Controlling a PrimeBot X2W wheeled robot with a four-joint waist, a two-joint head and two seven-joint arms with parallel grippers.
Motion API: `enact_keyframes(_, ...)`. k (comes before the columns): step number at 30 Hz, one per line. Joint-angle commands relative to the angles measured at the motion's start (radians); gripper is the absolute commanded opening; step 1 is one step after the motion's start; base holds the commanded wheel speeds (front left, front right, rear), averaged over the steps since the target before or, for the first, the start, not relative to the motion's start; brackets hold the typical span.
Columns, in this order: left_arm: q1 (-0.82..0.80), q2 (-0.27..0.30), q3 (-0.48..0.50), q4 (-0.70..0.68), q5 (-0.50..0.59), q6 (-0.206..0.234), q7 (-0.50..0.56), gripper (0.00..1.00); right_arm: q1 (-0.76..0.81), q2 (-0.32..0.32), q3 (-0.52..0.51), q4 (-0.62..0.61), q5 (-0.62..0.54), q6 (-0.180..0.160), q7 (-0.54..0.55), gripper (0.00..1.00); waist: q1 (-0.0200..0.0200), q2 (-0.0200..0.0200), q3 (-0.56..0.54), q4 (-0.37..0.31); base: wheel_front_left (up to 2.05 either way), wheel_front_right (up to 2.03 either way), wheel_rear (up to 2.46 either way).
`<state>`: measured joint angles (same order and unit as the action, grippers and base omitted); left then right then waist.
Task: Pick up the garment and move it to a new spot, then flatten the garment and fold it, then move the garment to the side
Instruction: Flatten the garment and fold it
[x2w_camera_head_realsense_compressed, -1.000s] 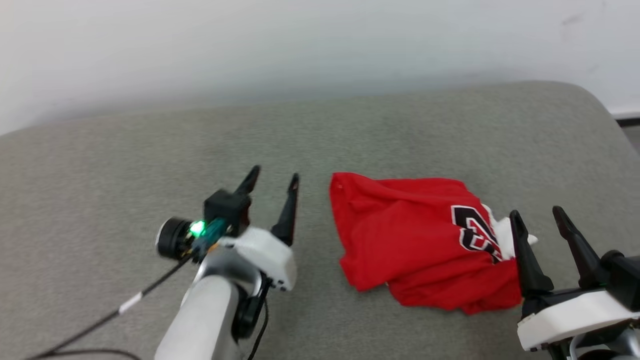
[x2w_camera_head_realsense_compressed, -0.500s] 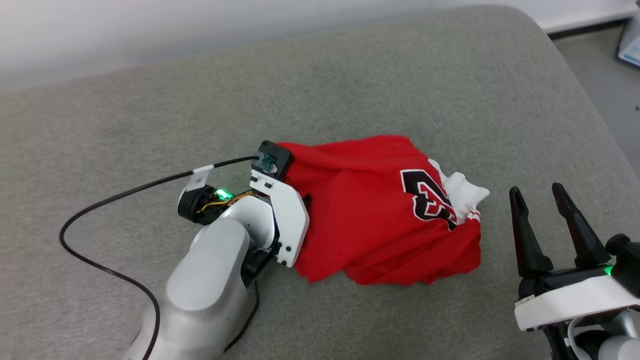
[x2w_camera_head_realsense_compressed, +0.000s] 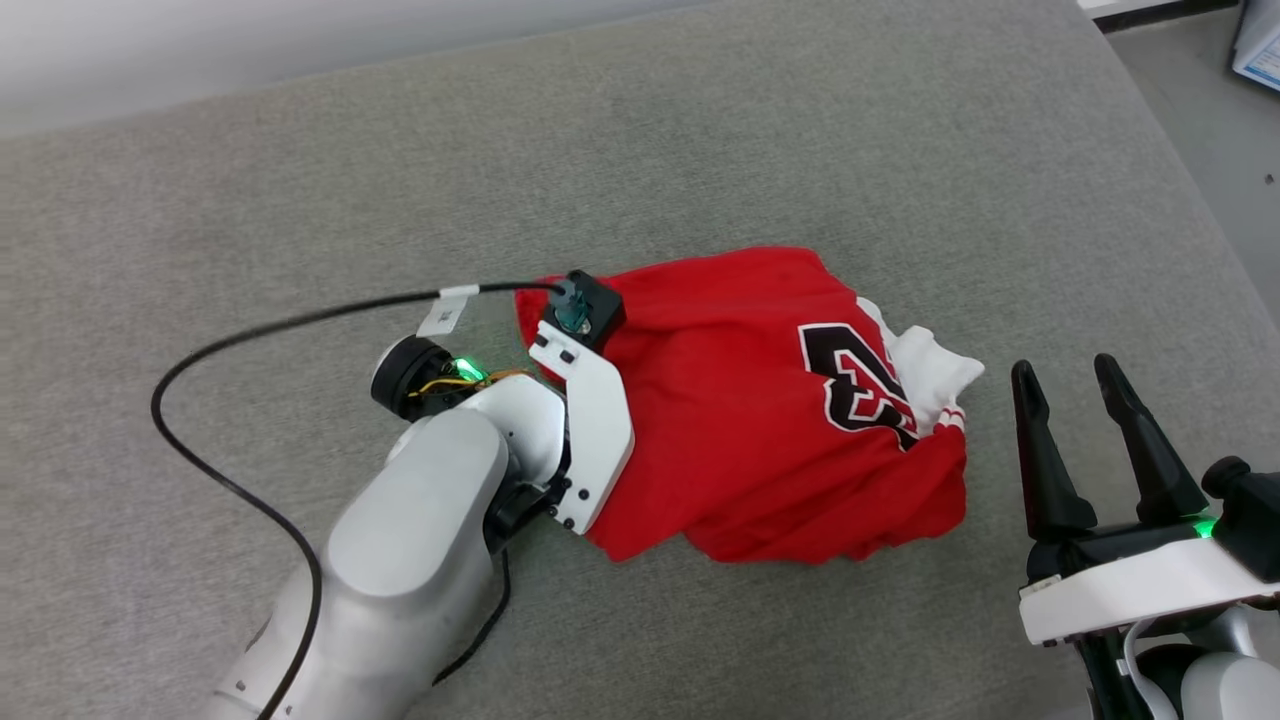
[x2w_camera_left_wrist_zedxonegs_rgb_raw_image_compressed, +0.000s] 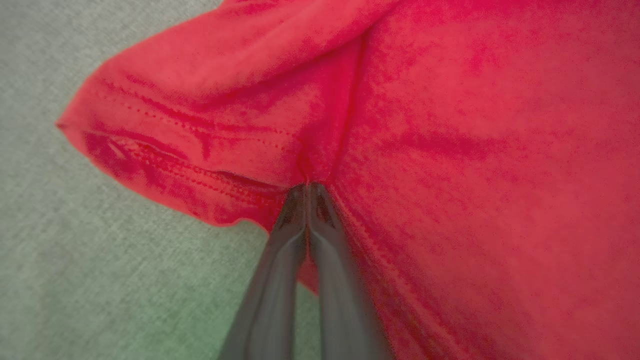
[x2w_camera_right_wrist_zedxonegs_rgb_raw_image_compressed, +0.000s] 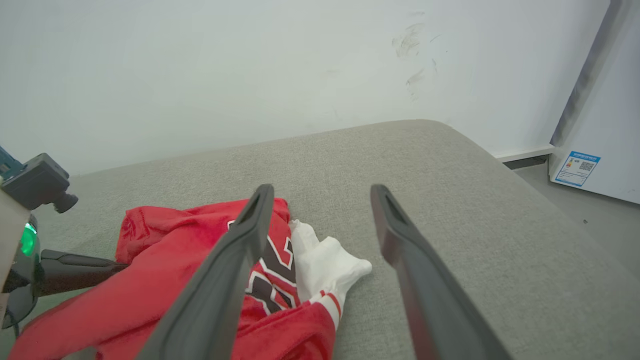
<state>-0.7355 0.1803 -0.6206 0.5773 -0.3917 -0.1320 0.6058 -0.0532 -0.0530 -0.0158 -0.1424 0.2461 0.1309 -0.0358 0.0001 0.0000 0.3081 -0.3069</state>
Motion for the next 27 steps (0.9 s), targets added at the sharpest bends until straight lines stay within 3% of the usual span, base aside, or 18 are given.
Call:
enact_keyframes(1,0.028,0.023,-0.004,-0.001,0.01,0.003,-0.019,0.0,-0.012,0.003,-0.003,0.002,-0.007,0.0,-0.005,1.0,-0.0001,0.0,-0.011,0.014,0.0,0.0,0.0)
enact_keyframes(6,0.049,0.046,0.019,-0.143,0.028,0.04,-0.13,0.0,-0.006,0.002,-0.015,-0.012,-0.024,0.0,-0.003,1.0,-0.0001,0.0,-0.044,0.069,0.0,0.0,0.0)
enact_keyframes(12,0.179,0.121,0.06,-0.385,0.036,0.125,-0.177,0.0,0.01,-0.007,-0.025,-0.038,-0.042,0.0,0.018,1.0,-0.0001,0.0,-0.089,0.147,0.0,0.0,0.0)
enact_keyframes(21,0.563,0.223,0.122,-0.692,-0.015,0.296,-0.139,0.0,0.038,-0.009,-0.046,-0.069,-0.055,0.0,0.048,1.0,-0.0001,0.0,-0.131,0.236,0.0,0.0,0.0)
enact_keyframes(27,0.794,0.229,0.132,-0.721,-0.103,0.368,-0.087,0.0,0.055,-0.007,-0.043,-0.077,-0.059,0.0,0.062,1.0,-0.0001,0.0,-0.154,0.266,0.0,0.0,0.0)
